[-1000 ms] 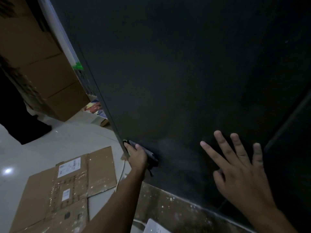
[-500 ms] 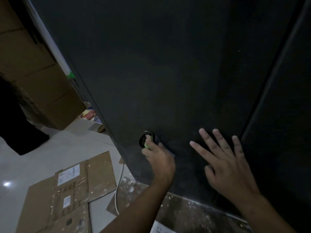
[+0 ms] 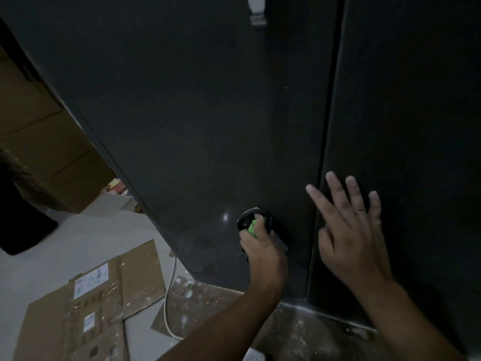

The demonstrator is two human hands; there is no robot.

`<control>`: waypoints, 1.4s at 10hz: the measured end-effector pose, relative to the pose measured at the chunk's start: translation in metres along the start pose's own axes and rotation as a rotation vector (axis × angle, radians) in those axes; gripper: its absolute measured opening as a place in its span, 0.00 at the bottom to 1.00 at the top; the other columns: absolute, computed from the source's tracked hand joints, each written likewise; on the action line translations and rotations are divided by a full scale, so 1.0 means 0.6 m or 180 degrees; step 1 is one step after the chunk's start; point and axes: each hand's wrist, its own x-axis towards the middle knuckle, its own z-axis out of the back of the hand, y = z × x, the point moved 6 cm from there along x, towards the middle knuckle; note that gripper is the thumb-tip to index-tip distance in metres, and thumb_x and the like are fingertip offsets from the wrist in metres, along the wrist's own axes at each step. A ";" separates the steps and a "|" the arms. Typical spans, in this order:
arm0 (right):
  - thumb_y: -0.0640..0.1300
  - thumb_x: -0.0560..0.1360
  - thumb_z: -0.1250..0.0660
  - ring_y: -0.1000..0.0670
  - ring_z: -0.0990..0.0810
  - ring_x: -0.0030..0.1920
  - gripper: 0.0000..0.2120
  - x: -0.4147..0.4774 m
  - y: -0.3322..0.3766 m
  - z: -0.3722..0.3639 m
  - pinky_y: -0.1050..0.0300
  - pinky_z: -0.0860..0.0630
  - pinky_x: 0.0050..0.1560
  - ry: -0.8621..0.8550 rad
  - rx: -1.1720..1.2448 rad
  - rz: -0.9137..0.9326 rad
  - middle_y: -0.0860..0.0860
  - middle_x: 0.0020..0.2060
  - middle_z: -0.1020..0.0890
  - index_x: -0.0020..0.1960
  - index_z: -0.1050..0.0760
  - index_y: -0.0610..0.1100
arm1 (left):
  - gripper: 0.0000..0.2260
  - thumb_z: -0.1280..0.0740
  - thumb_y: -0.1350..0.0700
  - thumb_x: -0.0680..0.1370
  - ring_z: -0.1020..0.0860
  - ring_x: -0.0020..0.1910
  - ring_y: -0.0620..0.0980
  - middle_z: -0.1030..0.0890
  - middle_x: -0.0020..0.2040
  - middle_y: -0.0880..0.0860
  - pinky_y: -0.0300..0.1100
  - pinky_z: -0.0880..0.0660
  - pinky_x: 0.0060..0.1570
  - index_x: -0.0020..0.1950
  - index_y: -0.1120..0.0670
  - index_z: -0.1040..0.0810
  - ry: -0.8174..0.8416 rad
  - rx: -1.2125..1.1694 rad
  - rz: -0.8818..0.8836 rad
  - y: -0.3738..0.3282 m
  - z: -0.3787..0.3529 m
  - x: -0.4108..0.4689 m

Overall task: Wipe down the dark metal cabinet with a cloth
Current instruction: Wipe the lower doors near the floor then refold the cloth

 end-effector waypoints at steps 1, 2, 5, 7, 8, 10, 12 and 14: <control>0.41 0.70 0.39 0.51 0.57 0.81 0.42 -0.009 -0.018 0.007 0.43 0.62 0.78 0.0087 -0.0170 -0.0007 0.57 0.81 0.56 0.80 0.50 0.56 | 0.25 0.41 0.58 0.80 0.31 0.63 0.62 0.36 0.68 0.63 0.50 0.29 0.62 0.76 0.50 0.44 0.0591 0.0089 0.0336 -0.009 -0.031 -0.025; 0.43 0.70 0.40 0.50 0.59 0.81 0.43 -0.017 -0.020 -0.001 0.40 0.63 0.77 0.0237 -0.0322 0.0016 0.57 0.81 0.58 0.81 0.53 0.56 | 0.20 0.40 0.52 0.81 0.31 0.64 0.61 0.35 0.68 0.61 0.55 0.30 0.64 0.72 0.43 0.40 0.0986 0.0228 -0.0068 -0.012 -0.074 -0.045; 0.50 0.72 0.48 0.49 0.63 0.80 0.40 -0.027 -0.030 -0.023 0.41 0.67 0.76 0.0208 -0.0383 0.0013 0.56 0.80 0.61 0.81 0.58 0.58 | 0.15 0.41 0.32 0.78 0.23 0.61 0.53 0.27 0.64 0.52 0.56 0.25 0.61 0.60 0.37 0.31 0.1046 0.0068 -0.0763 0.001 -0.128 -0.085; 0.48 0.76 0.41 0.46 0.65 0.80 0.38 -0.027 -0.032 -0.041 0.32 0.63 0.75 -0.0028 -0.0558 0.0020 0.53 0.80 0.62 0.81 0.53 0.57 | 0.22 0.43 0.52 0.82 0.28 0.55 0.58 0.36 0.61 0.59 0.51 0.21 0.50 0.75 0.46 0.44 0.1664 0.0422 -0.0809 0.028 -0.124 -0.076; 0.50 0.78 0.40 0.44 0.68 0.78 0.36 -0.024 -0.026 -0.051 0.28 0.63 0.73 -0.0120 -0.0712 -0.0036 0.51 0.80 0.64 0.81 0.54 0.56 | 0.29 0.43 0.57 0.81 0.30 0.56 0.56 0.41 0.60 0.58 0.49 0.20 0.48 0.75 0.43 0.57 0.1691 0.0887 -0.1094 0.067 -0.121 -0.074; 0.50 0.79 0.37 0.40 0.71 0.77 0.39 -0.025 -0.018 -0.067 0.25 0.64 0.70 -0.0255 -0.0927 -0.0052 0.48 0.78 0.69 0.82 0.57 0.54 | 0.11 0.38 0.33 0.76 0.22 0.55 0.49 0.24 0.58 0.49 0.57 0.24 0.59 0.54 0.36 0.29 0.1461 0.0555 -0.0682 0.164 -0.076 -0.024; 0.50 0.77 0.36 0.41 0.73 0.76 0.43 -0.024 -0.013 -0.077 0.22 0.63 0.69 -0.0300 -0.0909 -0.0035 0.48 0.77 0.73 0.82 0.60 0.53 | 0.11 0.30 0.49 0.74 0.21 0.37 0.46 0.21 0.36 0.49 0.48 0.28 0.44 0.50 0.54 0.27 0.0235 -0.0964 0.0724 0.219 -0.045 0.000; 0.50 0.76 0.38 0.40 0.73 0.76 0.42 -0.024 -0.010 -0.080 0.21 0.61 0.69 -0.0310 -0.0904 -0.0042 0.47 0.77 0.72 0.82 0.59 0.51 | 0.08 0.43 0.57 0.84 0.23 0.41 0.30 0.22 0.47 0.44 0.25 0.28 0.43 0.50 0.47 0.27 -0.0646 -0.1266 0.1184 0.218 -0.012 0.014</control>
